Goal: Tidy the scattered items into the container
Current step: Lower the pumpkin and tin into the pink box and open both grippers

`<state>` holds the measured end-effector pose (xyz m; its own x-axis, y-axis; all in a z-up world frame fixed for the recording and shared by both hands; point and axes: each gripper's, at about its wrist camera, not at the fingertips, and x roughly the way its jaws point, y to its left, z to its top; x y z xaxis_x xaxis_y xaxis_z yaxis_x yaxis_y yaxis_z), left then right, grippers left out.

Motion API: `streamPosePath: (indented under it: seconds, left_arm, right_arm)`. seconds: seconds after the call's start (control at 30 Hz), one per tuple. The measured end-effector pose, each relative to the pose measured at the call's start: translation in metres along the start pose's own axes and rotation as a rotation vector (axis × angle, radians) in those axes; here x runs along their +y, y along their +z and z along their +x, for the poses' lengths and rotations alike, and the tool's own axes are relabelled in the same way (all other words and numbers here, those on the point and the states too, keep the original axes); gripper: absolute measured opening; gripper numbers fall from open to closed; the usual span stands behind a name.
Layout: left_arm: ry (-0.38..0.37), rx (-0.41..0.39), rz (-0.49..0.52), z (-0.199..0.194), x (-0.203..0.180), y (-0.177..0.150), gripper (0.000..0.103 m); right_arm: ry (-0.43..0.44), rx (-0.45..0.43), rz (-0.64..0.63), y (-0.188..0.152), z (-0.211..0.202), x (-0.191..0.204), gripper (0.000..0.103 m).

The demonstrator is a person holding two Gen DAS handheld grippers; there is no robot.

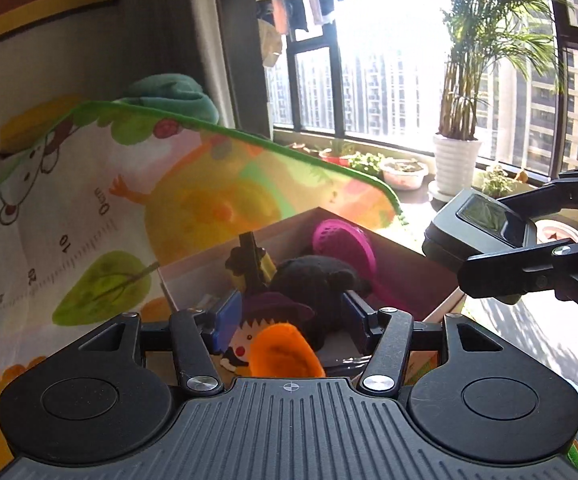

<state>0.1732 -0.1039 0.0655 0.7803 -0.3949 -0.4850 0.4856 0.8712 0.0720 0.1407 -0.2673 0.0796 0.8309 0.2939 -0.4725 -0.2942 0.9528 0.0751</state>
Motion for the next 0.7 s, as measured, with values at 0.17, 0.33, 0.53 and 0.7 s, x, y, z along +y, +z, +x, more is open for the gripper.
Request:
streamPosePath:
  seconds: [0.17, 0.33, 0.53, 0.7]
  left_arm:
    - [0.003, 0.007, -0.052, -0.005, 0.017, -0.014, 0.093]
    - [-0.008, 0.032, -0.081, -0.023, 0.024, -0.031, 0.096]
    - [-0.066, 0.071, -0.147, -0.029, 0.02, -0.045, 0.098]
    - [-0.121, 0.075, -0.17, -0.027, 0.011, -0.051, 0.099]
  right_arm:
    - [0.012, 0.082, 0.005, 0.014, 0.06, -0.002, 0.093]
    - [0.017, 0.103, -0.01, 0.006, 0.067, -0.003, 0.096]
    - [-0.012, 0.067, 0.082, 0.012, 0.05, -0.029, 0.1]
    - [0.021, 0.164, 0.233, 0.007, 0.078, -0.043, 0.1]
